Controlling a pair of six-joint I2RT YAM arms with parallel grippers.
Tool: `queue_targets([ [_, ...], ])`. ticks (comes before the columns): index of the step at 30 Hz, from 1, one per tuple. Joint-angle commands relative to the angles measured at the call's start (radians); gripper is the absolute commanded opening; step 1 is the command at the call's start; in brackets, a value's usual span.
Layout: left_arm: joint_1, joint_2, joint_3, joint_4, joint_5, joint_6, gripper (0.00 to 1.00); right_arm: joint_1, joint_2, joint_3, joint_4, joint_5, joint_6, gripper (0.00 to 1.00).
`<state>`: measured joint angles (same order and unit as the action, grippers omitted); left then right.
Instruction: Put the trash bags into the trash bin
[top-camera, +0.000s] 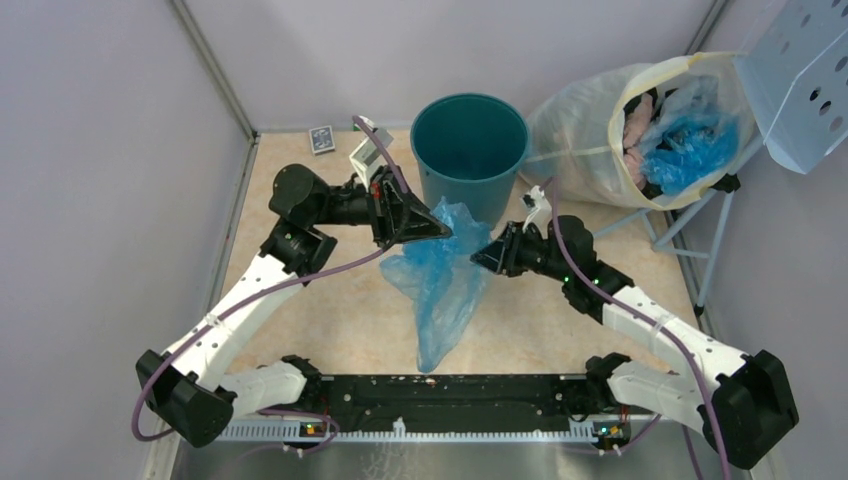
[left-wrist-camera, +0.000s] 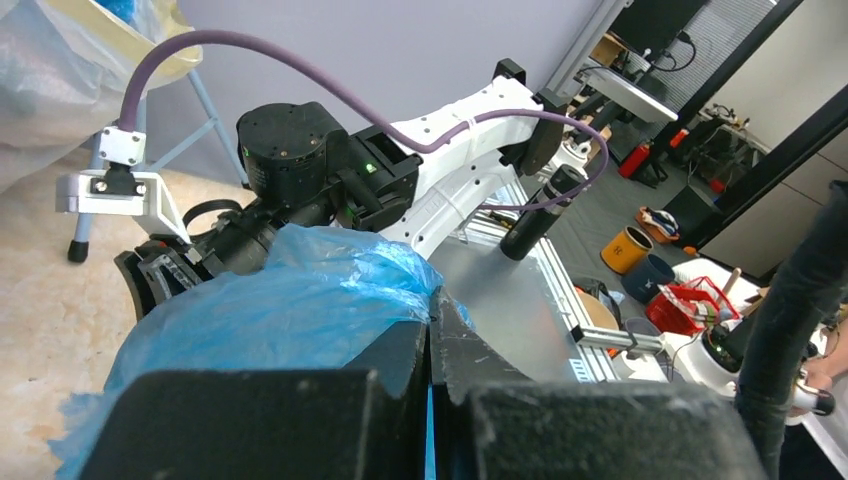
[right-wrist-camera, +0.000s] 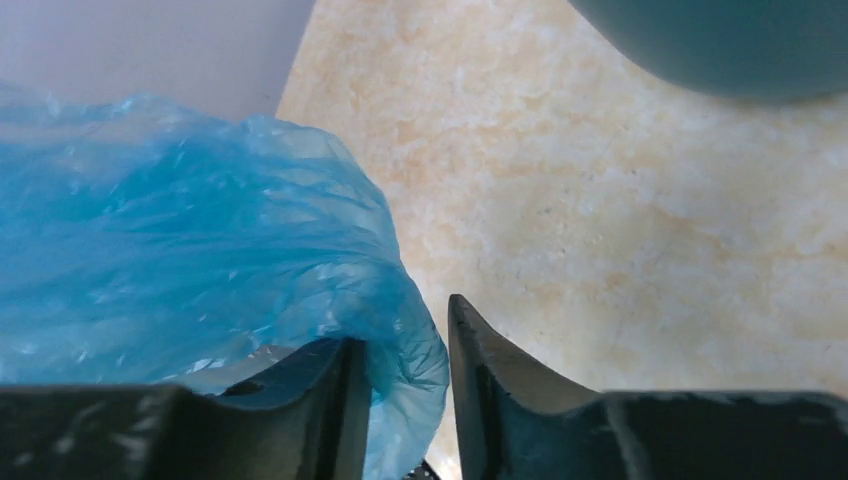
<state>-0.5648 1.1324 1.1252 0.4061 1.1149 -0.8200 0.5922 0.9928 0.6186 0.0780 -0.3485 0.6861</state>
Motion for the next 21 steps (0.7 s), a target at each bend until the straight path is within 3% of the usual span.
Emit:
queue_targets([
  [1,0.012,-0.026,0.022,-0.041,0.000,0.054,0.00,-0.002,-0.028,0.092,-0.157,0.151,-0.025,0.19],
  [3,0.016,-0.026,0.064,-0.257,-0.028,0.209,0.00,-0.002,-0.056,0.148,-0.307,0.314,-0.060,0.00],
  [6,0.017,0.000,0.139,-0.711,-0.157,0.472,0.00,-0.002,-0.081,0.220,-0.532,0.580,-0.098,0.00],
  [9,0.016,0.061,0.169,-0.968,-0.326,0.623,0.00,0.001,-0.091,0.257,-0.651,0.734,-0.147,0.00],
  [13,0.011,0.122,0.157,-1.096,-0.584,0.658,0.00,0.021,-0.084,0.290,-0.765,0.950,-0.140,0.00],
  [17,0.009,0.142,0.129,-1.151,-0.947,0.609,0.00,0.036,0.000,0.349,-1.023,1.283,0.043,0.00],
  [21,0.010,0.183,0.123,-1.167,-1.022,0.564,0.00,0.038,0.087,0.371,-1.122,1.301,0.084,0.00],
])
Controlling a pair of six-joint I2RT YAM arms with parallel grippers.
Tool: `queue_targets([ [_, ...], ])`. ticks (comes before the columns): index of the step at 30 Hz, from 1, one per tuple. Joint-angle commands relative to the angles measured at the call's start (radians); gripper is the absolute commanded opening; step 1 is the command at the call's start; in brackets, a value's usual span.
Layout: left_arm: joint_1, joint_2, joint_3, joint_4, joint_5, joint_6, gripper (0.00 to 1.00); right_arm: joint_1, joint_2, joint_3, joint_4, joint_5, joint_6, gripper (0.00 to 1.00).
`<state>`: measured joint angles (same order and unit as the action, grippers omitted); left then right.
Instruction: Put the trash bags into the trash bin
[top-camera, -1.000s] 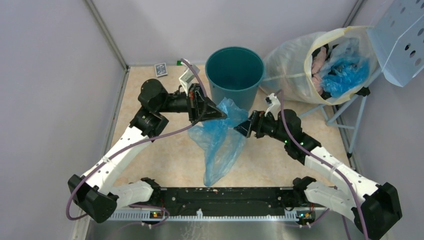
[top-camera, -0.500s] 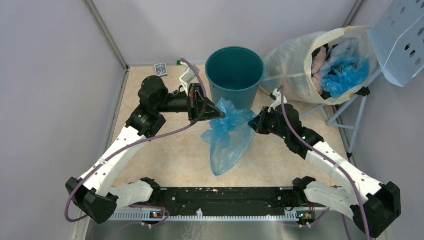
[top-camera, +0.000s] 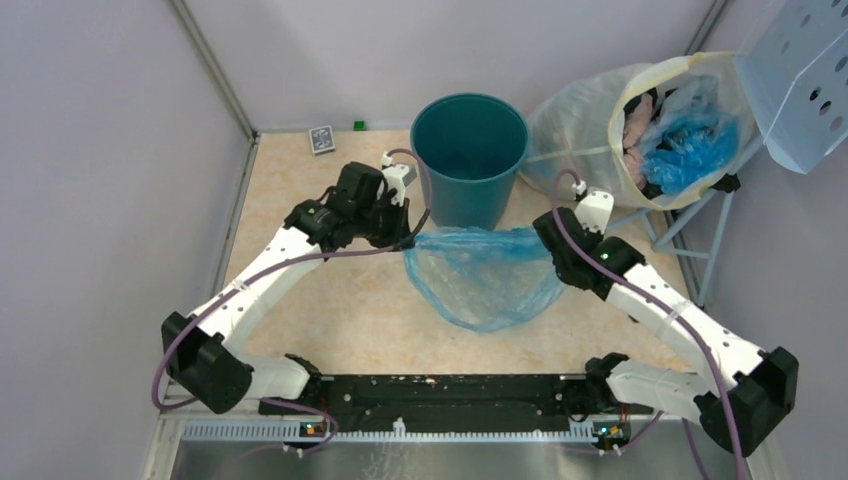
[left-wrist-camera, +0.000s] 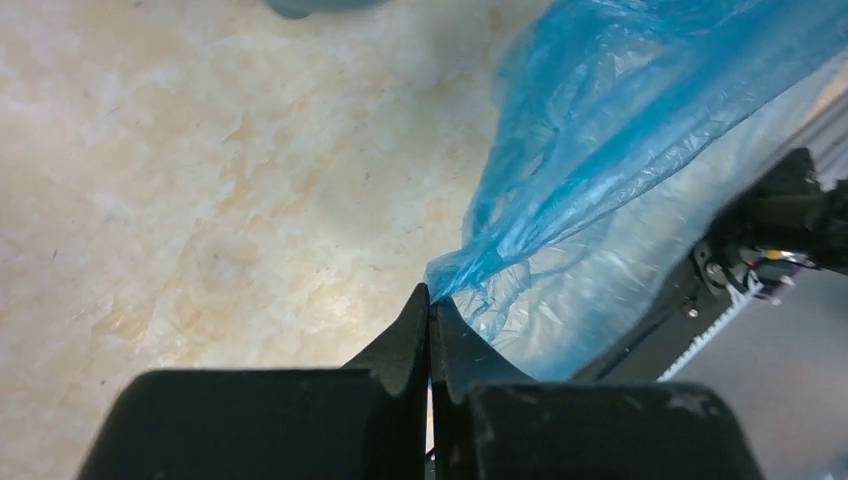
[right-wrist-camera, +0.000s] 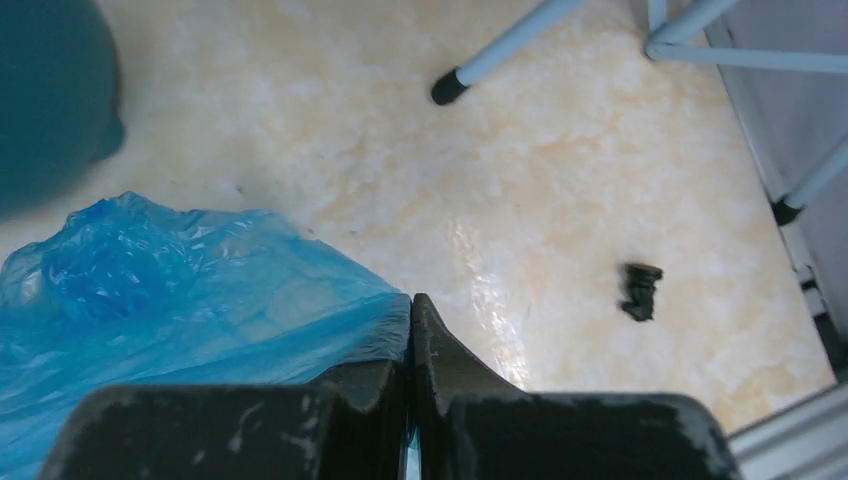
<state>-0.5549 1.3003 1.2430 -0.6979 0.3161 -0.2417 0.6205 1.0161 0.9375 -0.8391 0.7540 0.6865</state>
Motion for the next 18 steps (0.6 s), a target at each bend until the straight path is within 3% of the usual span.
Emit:
queue_targets([
  [1,0.000,0.025,0.006,-0.064,-0.221,-0.022,0.00,0.010,0.072,0.053,-0.206,0.186,0.080,0.02],
  [4,0.000,0.053,0.022,-0.064,-0.183,-0.039,0.00,0.010,0.039,0.041,-0.092,-0.017,-0.113,0.17],
  [6,-0.002,0.055,0.026,-0.021,-0.113,-0.044,0.00,0.009,-0.046,0.012,0.012,-0.208,-0.200,0.48],
  [8,-0.001,0.047,0.011,0.043,-0.040,-0.052,0.00,0.010,-0.160,-0.054,0.138,-0.372,-0.266,0.65],
  [9,0.000,0.044,0.005,0.067,-0.010,-0.060,0.00,0.010,-0.199,-0.081,0.191,-0.436,-0.286,0.68],
  [14,0.000,0.071,0.000,0.113,0.111,-0.118,0.00,0.010,-0.262,-0.090,0.204,-0.624,-0.348,0.64],
  [16,0.001,0.078,0.001,0.121,0.138,-0.142,0.00,0.013,-0.271,-0.089,0.238,-0.719,-0.377,0.50],
  [18,0.000,0.077,0.000,0.130,0.156,-0.160,0.00,0.014,-0.283,-0.119,0.329,-0.814,-0.380,0.23],
])
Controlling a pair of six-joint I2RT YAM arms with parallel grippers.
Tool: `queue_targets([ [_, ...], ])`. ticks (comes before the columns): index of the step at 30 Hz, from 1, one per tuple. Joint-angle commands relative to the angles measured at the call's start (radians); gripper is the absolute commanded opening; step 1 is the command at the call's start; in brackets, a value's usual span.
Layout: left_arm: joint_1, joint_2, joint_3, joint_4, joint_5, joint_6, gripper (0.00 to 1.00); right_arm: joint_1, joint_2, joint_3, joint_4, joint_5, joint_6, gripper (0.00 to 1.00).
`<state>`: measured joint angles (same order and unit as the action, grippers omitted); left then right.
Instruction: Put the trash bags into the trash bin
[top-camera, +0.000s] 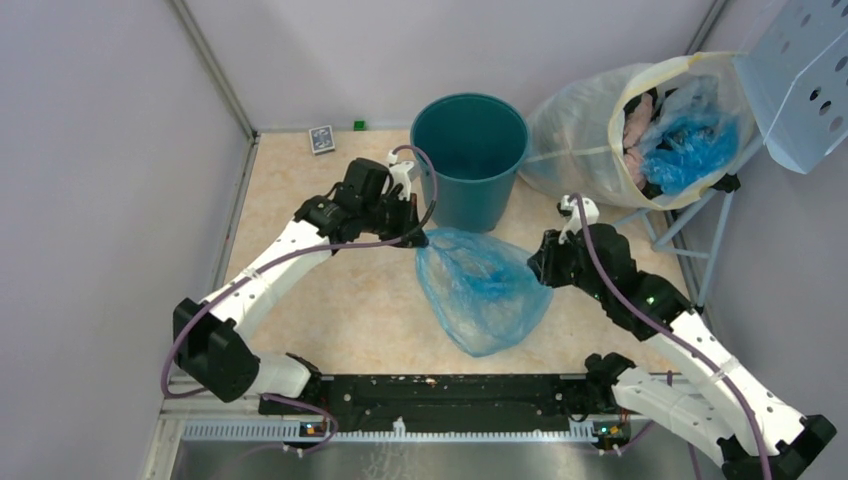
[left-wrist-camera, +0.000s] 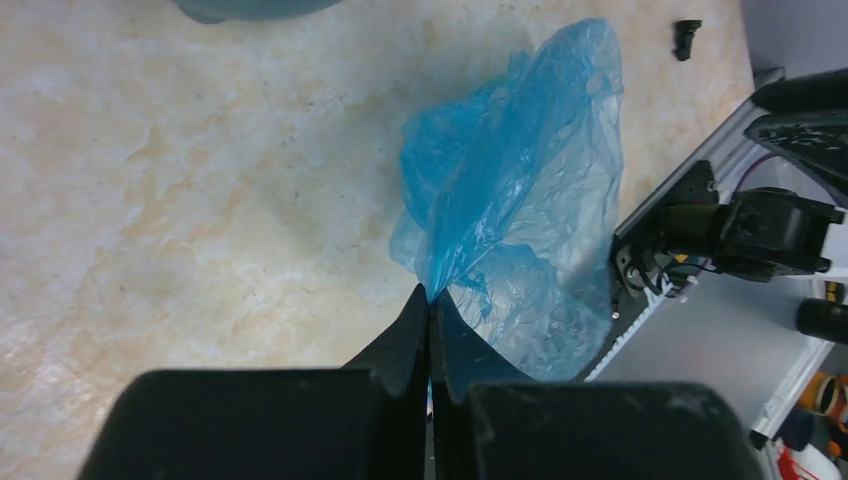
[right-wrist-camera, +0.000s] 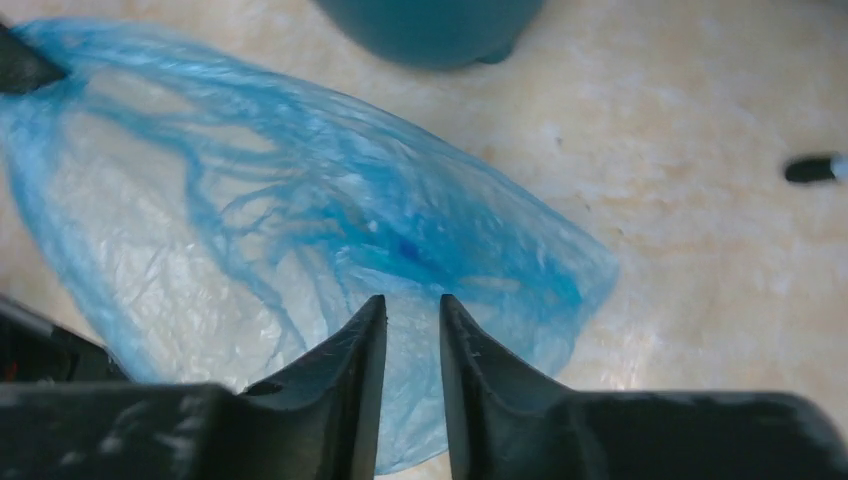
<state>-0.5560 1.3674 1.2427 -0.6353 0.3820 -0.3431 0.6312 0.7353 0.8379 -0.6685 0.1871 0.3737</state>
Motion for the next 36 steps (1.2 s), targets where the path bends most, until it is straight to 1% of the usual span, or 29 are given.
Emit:
queue_targets([
  [1,0.002,0.008,-0.001,0.074,0.098,-0.062,0.00,0.004,0.006,-0.036,0.204,-0.274,-0.053,0.12],
  [2,0.001,0.005,-0.002,0.076,0.104,-0.067,0.00,0.005,0.027,-0.054,0.245,-0.301,-0.041,0.05],
  [3,0.001,0.002,-0.001,0.078,0.110,-0.072,0.00,0.009,0.055,-0.065,0.281,-0.324,-0.039,0.00],
  [6,0.001,-0.002,-0.002,0.079,0.132,-0.098,0.00,0.054,0.141,-0.115,0.392,-0.336,-0.034,0.00],
  [9,0.002,-0.001,-0.019,0.082,0.164,-0.158,0.00,0.126,0.180,-0.203,0.544,-0.288,-0.019,0.00],
  [12,0.001,-0.007,-0.056,0.098,0.197,-0.232,0.00,0.204,0.228,-0.274,0.674,-0.218,-0.052,0.00],
  [16,0.002,-0.011,-0.069,0.120,0.212,-0.268,0.00,0.283,0.317,-0.318,0.769,-0.075,-0.126,0.00],
  [22,0.004,0.029,0.010,0.113,0.310,-0.288,0.00,0.335,0.456,-0.340,0.865,0.136,-0.253,0.00],
  [24,0.011,0.036,0.024,0.151,0.365,-0.337,0.00,0.353,0.483,-0.342,0.906,0.168,-0.290,0.00],
  [28,0.023,0.042,0.017,0.316,0.471,-0.497,0.00,0.359,0.536,-0.360,0.989,0.123,-0.315,0.00],
  [31,0.035,0.050,0.011,0.426,0.525,-0.608,0.00,0.395,0.544,-0.391,1.062,0.131,-0.340,0.00],
  [33,0.045,0.052,0.018,0.463,0.545,-0.649,0.00,0.418,0.550,-0.391,1.079,0.152,-0.347,0.00],
  [36,0.057,0.062,0.037,0.495,0.582,-0.680,0.00,0.423,0.592,-0.376,1.076,0.132,-0.331,0.00],
])
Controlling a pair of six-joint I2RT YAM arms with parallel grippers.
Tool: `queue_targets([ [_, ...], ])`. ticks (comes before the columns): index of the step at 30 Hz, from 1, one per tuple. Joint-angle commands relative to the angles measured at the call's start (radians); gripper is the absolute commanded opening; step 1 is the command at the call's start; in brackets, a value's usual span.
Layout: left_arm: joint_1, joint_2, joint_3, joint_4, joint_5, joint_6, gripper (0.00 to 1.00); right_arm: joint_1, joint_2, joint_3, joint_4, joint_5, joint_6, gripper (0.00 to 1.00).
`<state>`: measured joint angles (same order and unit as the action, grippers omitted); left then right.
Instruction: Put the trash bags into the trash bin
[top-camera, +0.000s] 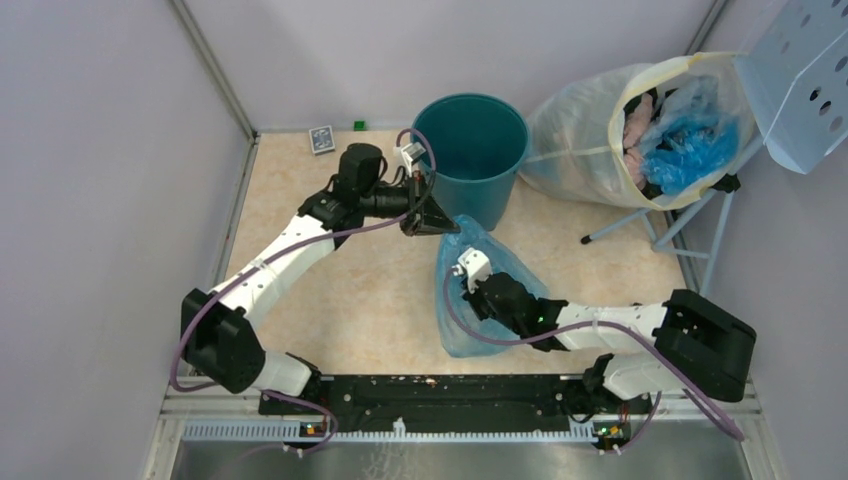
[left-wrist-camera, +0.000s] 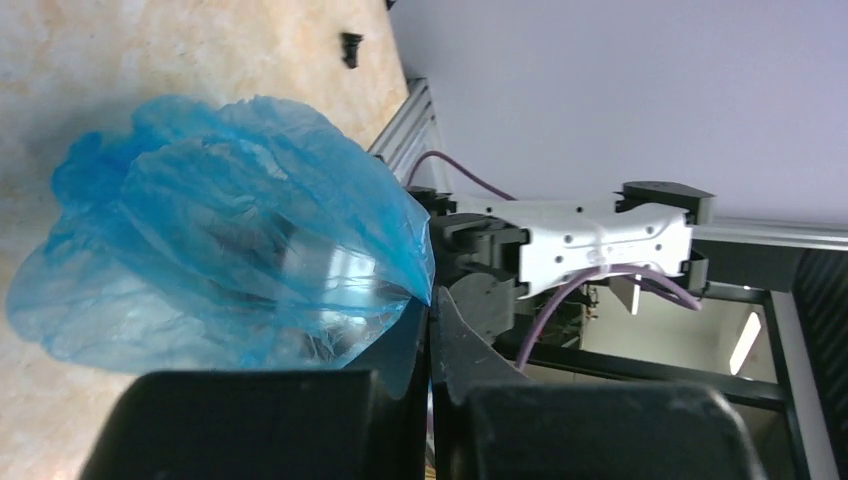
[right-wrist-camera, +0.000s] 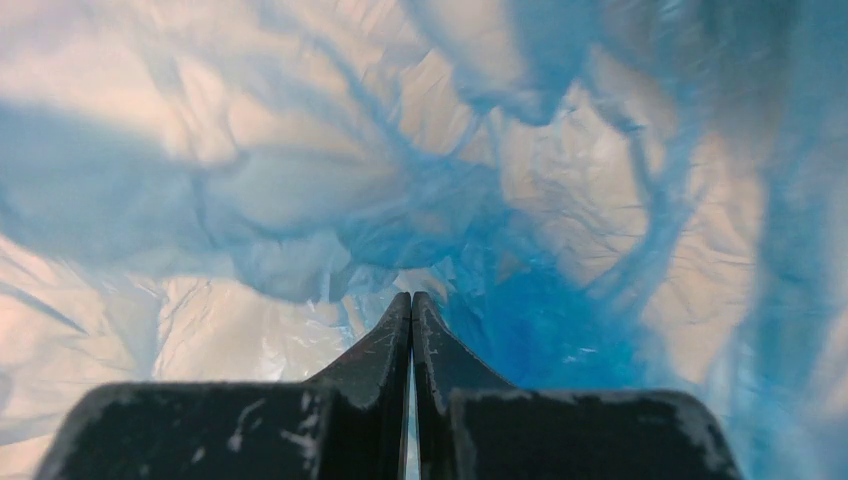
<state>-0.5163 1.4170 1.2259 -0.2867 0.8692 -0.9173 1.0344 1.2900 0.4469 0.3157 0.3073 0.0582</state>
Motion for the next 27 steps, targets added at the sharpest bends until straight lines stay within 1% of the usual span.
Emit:
queue_targets([
  [1,0.016,0.019,0.063,0.154,0.115,-0.113,0.00,0.019,0.057,0.019,0.099,-0.008,-0.003,0.00],
  [3,0.015,0.031,0.090,0.164,0.161,-0.122,0.00,0.019,0.100,0.039,0.088,-0.045,0.037,0.00],
  [5,0.016,0.039,0.122,0.154,0.207,-0.123,0.00,0.002,0.137,0.052,0.094,-0.118,0.085,0.00],
  [9,0.014,0.032,0.193,0.112,0.283,-0.121,0.00,-0.051,0.174,0.013,0.203,-0.245,0.218,0.00],
  [12,0.014,0.015,0.218,0.120,0.324,-0.146,0.00,-0.069,0.208,0.014,0.210,-0.289,0.265,0.00],
  [13,0.013,0.007,0.216,0.165,0.338,-0.180,0.00,-0.069,0.222,0.023,0.195,-0.293,0.271,0.00],
  [16,0.013,-0.019,0.190,0.432,0.377,-0.365,0.00,-0.074,0.233,0.035,0.159,-0.300,0.294,0.00],
  [18,0.013,-0.024,0.189,0.530,0.387,-0.432,0.00,-0.076,0.212,0.033,0.144,-0.298,0.300,0.00],
  [20,0.015,-0.025,0.198,0.522,0.394,-0.418,0.00,-0.075,0.167,0.040,0.116,-0.288,0.290,0.00],
  [22,0.016,-0.030,0.206,0.445,0.388,-0.353,0.00,-0.073,0.113,0.073,0.045,-0.262,0.261,0.00],
  [24,0.014,-0.032,0.241,0.330,0.372,-0.257,0.00,-0.070,0.050,0.119,-0.043,-0.213,0.225,0.00],
  [26,0.014,-0.031,0.280,0.260,0.370,-0.193,0.00,-0.070,-0.015,0.166,-0.115,-0.154,0.193,0.00],
  [27,0.013,-0.030,0.295,0.263,0.380,-0.185,0.00,-0.069,-0.044,0.193,-0.148,-0.126,0.178,0.00],
])
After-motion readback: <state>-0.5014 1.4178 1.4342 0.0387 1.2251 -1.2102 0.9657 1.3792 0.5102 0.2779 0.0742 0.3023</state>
